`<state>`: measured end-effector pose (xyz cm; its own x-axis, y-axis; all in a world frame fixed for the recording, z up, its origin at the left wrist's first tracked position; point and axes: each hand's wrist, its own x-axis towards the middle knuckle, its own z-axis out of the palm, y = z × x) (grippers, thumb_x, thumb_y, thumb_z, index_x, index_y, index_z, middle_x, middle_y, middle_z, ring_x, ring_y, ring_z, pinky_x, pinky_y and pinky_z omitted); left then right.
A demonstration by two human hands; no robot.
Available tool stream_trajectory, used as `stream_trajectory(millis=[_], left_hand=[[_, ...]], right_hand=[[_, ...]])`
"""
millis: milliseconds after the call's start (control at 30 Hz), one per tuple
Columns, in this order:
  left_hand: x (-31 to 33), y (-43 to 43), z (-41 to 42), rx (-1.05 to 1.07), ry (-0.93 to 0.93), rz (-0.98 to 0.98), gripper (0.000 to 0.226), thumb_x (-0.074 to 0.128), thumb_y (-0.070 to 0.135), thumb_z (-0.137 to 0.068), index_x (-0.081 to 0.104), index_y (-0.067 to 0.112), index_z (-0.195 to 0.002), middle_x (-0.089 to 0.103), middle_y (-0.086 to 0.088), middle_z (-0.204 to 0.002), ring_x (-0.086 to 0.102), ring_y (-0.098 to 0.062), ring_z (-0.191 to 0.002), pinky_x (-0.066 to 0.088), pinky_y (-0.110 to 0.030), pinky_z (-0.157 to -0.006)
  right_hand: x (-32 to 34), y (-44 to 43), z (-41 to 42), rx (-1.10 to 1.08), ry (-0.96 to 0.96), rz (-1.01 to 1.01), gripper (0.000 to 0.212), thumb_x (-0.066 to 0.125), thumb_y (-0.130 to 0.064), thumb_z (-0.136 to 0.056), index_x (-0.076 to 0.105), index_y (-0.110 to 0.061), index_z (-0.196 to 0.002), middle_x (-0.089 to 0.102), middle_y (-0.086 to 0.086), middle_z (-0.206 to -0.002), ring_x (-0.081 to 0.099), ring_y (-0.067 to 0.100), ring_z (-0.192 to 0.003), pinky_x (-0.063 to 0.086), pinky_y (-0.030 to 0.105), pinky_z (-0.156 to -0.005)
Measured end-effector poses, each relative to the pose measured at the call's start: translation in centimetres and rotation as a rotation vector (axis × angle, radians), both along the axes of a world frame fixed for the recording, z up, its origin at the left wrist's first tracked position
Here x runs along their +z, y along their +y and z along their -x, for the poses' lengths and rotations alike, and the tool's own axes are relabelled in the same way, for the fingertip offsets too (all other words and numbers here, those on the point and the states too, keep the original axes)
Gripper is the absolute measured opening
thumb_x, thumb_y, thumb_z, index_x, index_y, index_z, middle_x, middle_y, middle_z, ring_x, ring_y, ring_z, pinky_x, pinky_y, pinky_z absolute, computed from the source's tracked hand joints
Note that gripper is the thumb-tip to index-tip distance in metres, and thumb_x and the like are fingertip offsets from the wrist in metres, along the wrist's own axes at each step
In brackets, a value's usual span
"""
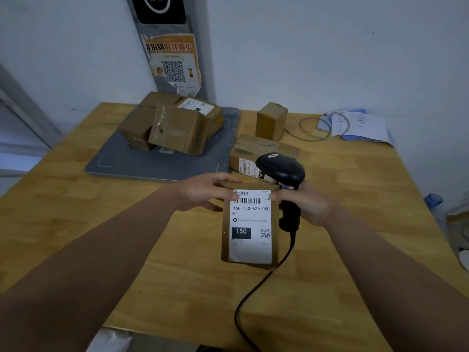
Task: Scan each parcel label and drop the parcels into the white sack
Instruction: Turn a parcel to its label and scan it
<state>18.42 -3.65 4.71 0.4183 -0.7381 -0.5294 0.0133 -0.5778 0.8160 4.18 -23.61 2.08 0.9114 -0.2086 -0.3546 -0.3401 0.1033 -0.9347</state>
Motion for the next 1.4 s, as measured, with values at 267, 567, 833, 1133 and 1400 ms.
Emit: stream_trajectory(millis=[267, 567, 833, 1133, 1400], left_hand=[[-2.1, 0.5, 0.6, 0.226, 0.055, 0.070, 0.028, 0.066, 0.029, -0.088, 0.056, 0.032, -0.114, 0.068, -0.002, -0.110, 0.062, -0.020, -0.106, 0.051, -0.033, -0.082], [-6.1, 1.3, 0.1, 0.626, -0.303, 0.099, 0.038, 0.068, 0.029, -0.087, 0.049, 0.023, -0.119, 0.055, -0.002, -0.113, 0.057, -0.016, -0.097, 0.046, -0.025, -0.070], [-6.0, 1.4, -0.2, 0.689, -0.160, 0.115, 0.037, 0.065, 0.026, -0.088, 0.048, 0.022, -0.122, 0.056, 0.002, -0.105, 0.055, -0.019, -0.104, 0.048, -0.035, -0.088], [-6.3, 1.3, -0.3, 0.713, -0.163, 0.082, 0.047, 0.063, 0.029, -0.090, 0.045, 0.020, -0.132, 0.053, -0.005, -0.120, 0.051, -0.020, -0.108, 0.045, -0.034, -0.087], [-6.4, 1.0, -0.4, 0.729, -0.176, 0.058, 0.048, 0.062, 0.028, -0.091, 0.042, 0.020, -0.134, 0.051, -0.004, -0.120, 0.049, -0.019, -0.109, 0.047, -0.037, -0.093]], right_hand=[[-0.6, 0.9, -0.5, -0.133, 0.029, 0.003, 0.021, 0.073, -0.011, -0.082, 0.068, -0.014, -0.102, 0.072, 0.011, -0.101, 0.067, 0.027, -0.099, 0.052, 0.038, -0.090], [-2.4, 5.7, 0.7, -0.200, 0.108, 0.256, 0.033, 0.068, -0.022, -0.088, 0.059, -0.008, -0.060, 0.056, 0.007, -0.052, 0.051, 0.015, -0.042, 0.046, 0.025, -0.047], [-2.7, 7.8, 0.7, -0.205, 0.086, 0.381, 0.028, 0.067, -0.015, -0.084, 0.057, -0.010, -0.058, 0.052, 0.002, -0.049, 0.048, 0.008, -0.038, 0.045, 0.023, -0.046], [-2.1, 7.9, 1.0, -0.211, 0.110, 0.395, 0.026, 0.064, -0.010, -0.081, 0.055, -0.009, -0.057, 0.049, -0.001, -0.043, 0.045, 0.007, -0.034, 0.043, 0.024, -0.048], [-2.2, 7.8, 1.1, -0.204, 0.124, 0.385, 0.026, 0.065, -0.010, -0.082, 0.055, -0.010, -0.058, 0.049, -0.004, -0.041, 0.046, 0.008, -0.034, 0.044, 0.023, -0.046]])
